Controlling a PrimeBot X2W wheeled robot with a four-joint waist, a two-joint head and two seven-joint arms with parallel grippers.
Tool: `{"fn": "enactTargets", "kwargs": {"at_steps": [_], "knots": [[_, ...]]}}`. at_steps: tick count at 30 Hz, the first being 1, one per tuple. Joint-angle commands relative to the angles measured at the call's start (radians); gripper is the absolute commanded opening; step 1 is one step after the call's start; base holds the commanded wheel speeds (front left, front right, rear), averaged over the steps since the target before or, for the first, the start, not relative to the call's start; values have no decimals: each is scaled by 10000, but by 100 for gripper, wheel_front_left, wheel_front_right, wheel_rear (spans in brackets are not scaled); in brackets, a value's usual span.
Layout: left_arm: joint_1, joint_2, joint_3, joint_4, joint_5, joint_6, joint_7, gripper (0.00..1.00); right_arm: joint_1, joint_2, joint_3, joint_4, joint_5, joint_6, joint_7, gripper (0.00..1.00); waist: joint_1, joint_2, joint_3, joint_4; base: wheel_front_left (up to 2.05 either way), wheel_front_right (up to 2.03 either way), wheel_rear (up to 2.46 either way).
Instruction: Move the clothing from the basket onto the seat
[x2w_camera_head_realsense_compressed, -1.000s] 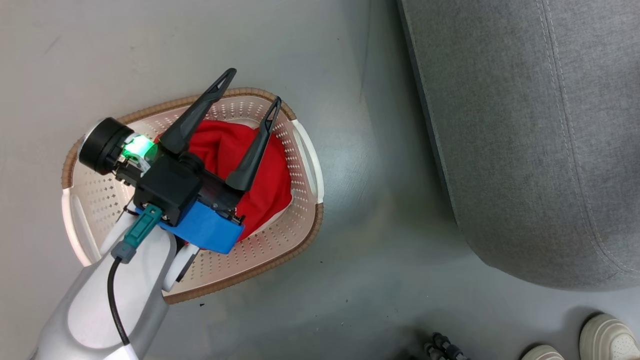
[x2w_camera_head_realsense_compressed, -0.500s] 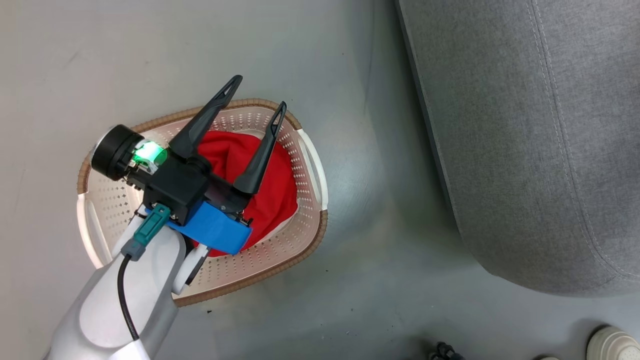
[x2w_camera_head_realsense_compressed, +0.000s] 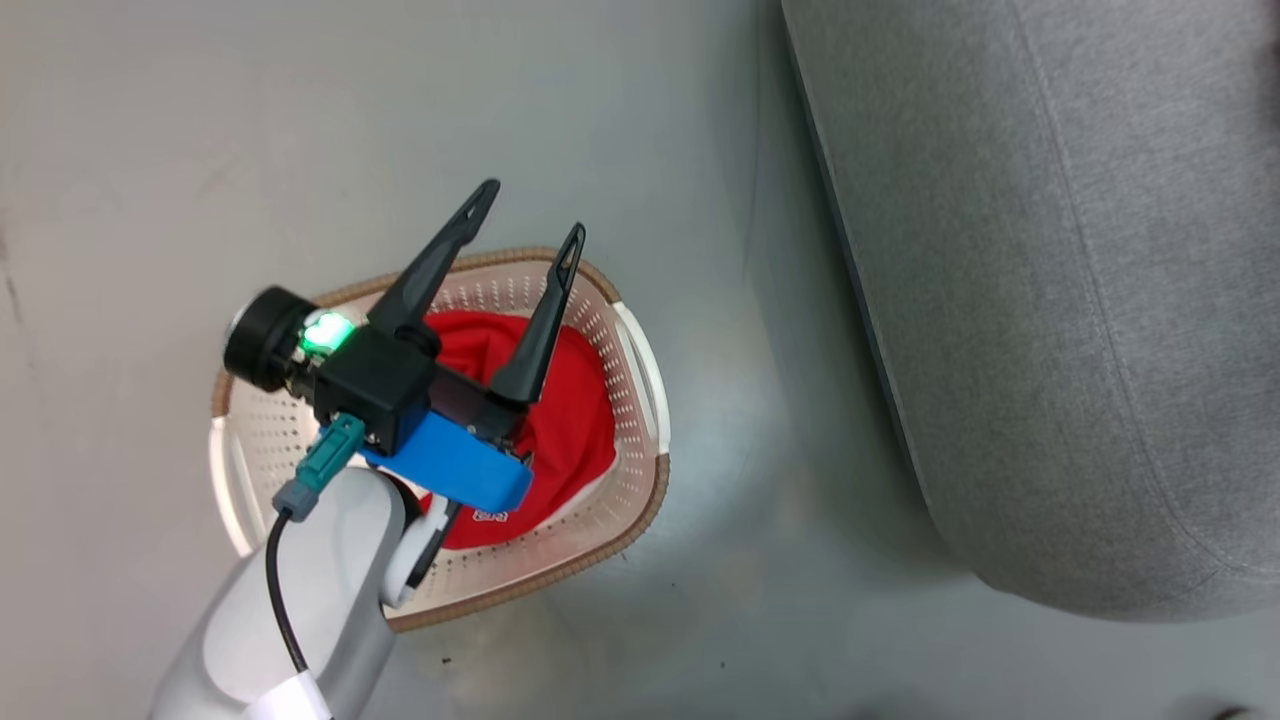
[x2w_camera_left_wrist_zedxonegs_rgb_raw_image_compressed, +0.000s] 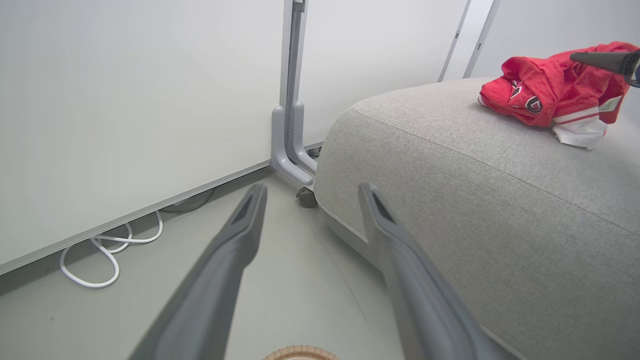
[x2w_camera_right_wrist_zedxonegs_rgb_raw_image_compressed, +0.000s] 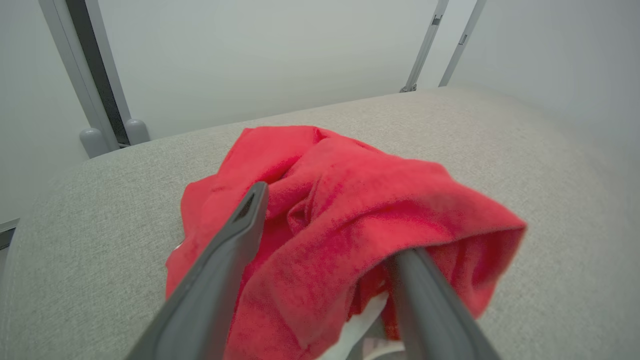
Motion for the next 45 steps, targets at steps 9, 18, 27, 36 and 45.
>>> {"fn": "enactTargets", "kwargs": {"at_steps": [9, 18, 27, 36, 45], "knots": [[1370, -747, 752, 600, -227, -179, -46, 100, 2142, 209, 648, -619, 160, 1, -49, 100, 0, 0, -2320, 482, 0, 0, 0], [2627, -1282, 1510, 1133, -268, -250, -46, 100, 4329, 805, 1358, -2494, 310, 1, 21, 100, 0, 0, -3975, 983, 0, 0, 0], [3741, -1638, 2567, 1242, -128, -280, -47, 100, 7103, 2254, 2083, -5925, -15, 1, 641, 100, 0, 0, -5145, 1672, 0, 0, 0], [4463, -1772, 3615, 1157, 65, -287, -45, 100, 8951, 3320, 2915, -8221, -369, 1, 1189, 100, 0, 0, -5801, 2293, 0, 0, 0], [4793, -1674, 3963, 1226, 172, -289, -39, 100, 9769, 3679, 3514, -8668, -362, 1, 1334, 100, 0, 0, -6177, 2757, 0, 0, 0]]}}
